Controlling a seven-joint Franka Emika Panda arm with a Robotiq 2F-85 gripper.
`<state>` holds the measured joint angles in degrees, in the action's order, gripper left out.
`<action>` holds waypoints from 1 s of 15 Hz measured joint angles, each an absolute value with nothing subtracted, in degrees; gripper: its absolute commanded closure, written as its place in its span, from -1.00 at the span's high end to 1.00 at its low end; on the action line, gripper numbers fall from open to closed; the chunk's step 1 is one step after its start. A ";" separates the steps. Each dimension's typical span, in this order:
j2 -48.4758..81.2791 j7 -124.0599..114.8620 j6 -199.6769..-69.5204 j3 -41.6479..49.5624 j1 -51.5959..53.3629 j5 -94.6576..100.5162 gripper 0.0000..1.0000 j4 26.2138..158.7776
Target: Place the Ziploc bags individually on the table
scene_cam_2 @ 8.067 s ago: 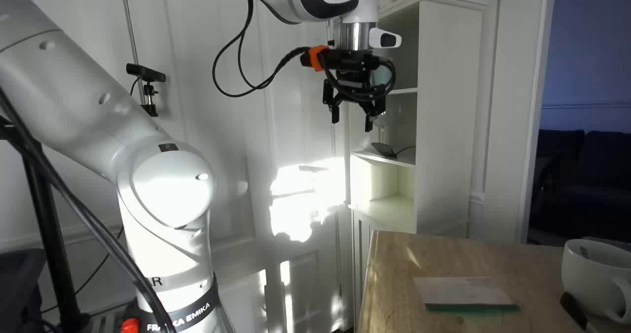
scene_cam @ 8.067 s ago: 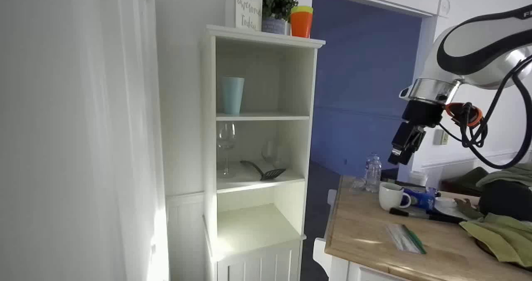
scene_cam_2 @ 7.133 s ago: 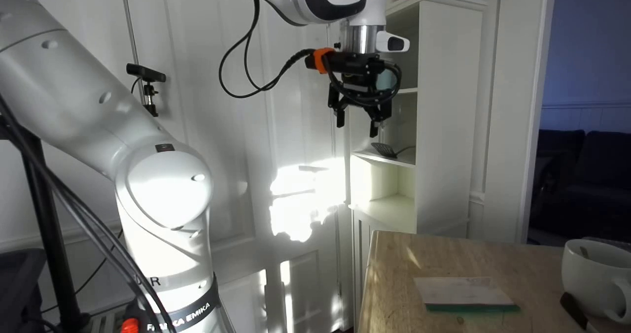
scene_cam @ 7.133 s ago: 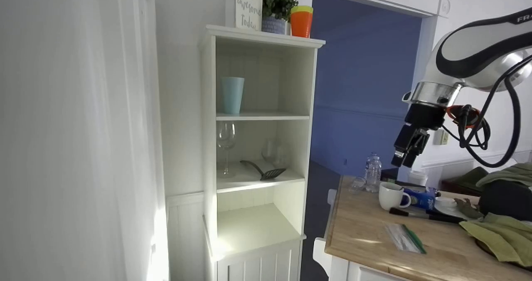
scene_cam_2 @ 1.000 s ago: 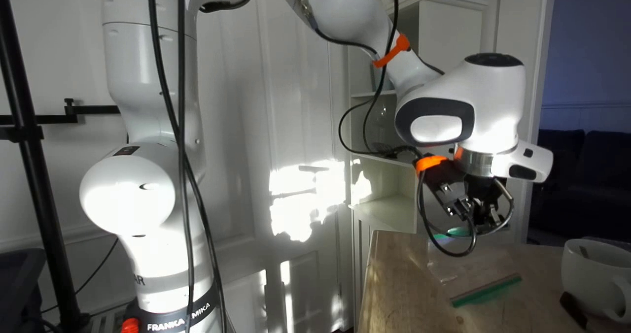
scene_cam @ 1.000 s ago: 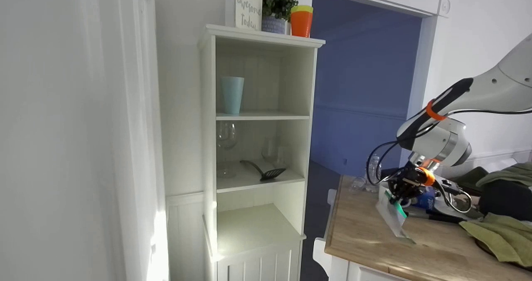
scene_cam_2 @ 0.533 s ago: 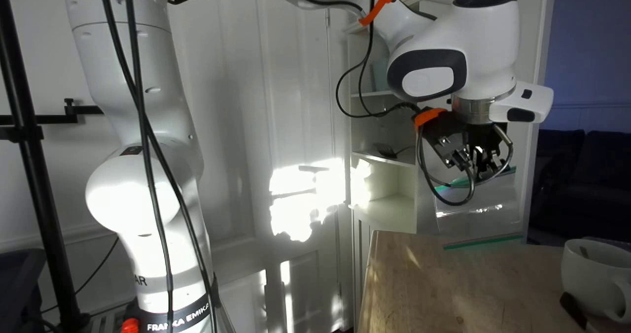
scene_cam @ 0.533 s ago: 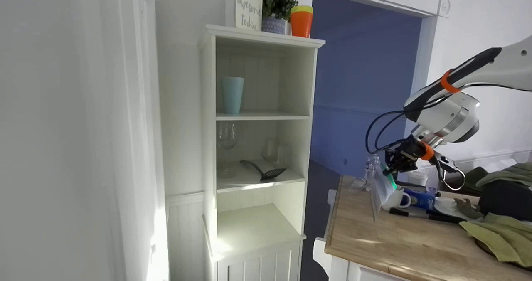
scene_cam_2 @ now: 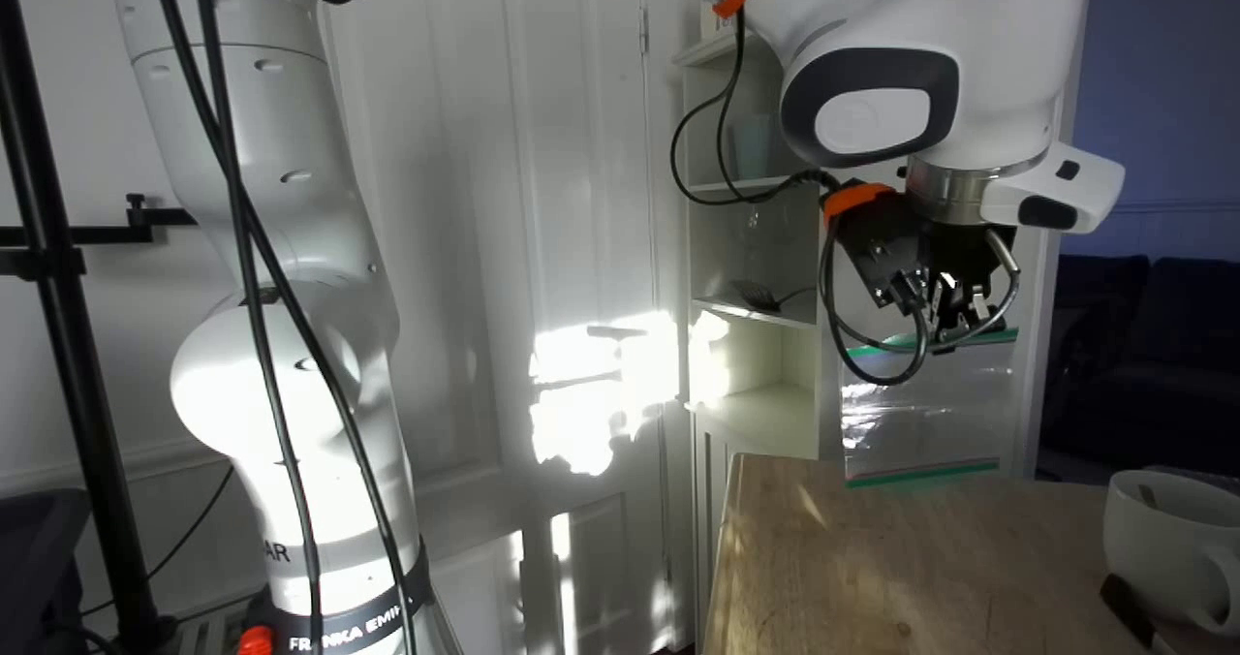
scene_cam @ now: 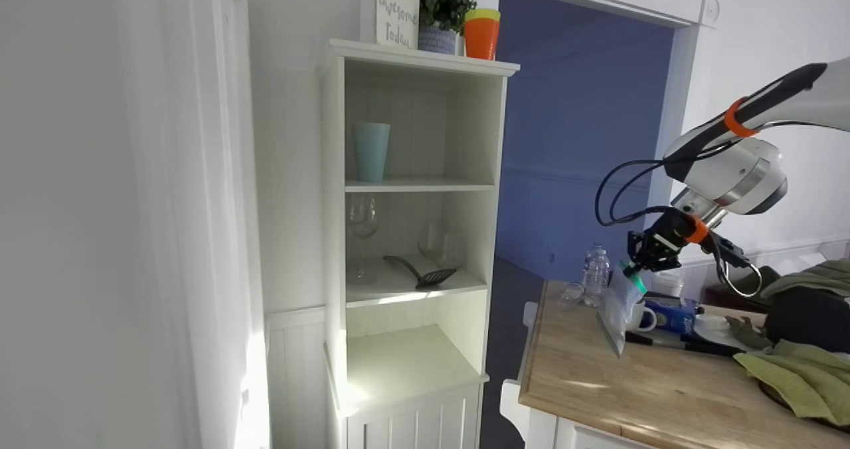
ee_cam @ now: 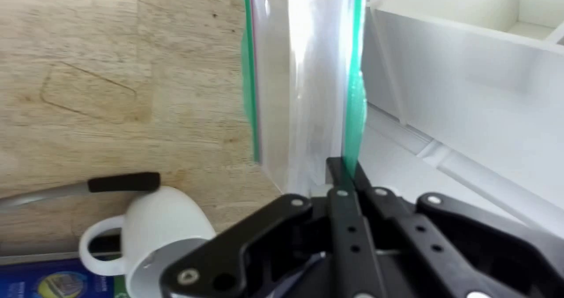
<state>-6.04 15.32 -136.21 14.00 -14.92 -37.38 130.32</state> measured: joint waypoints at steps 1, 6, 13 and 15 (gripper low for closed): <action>-5.57 13.64 -136.52 14.72 -15.23 -35.39 -0.96 129.95; -1.78 2.04 -135.81 17.01 -17.19 -21.76 -0.95 128.24; 2.59 -17.01 -133.89 19.32 -18.42 6.73 -0.95 126.40; 3.44 -21.07 -131.96 19.46 -18.36 14.14 -0.95 126.26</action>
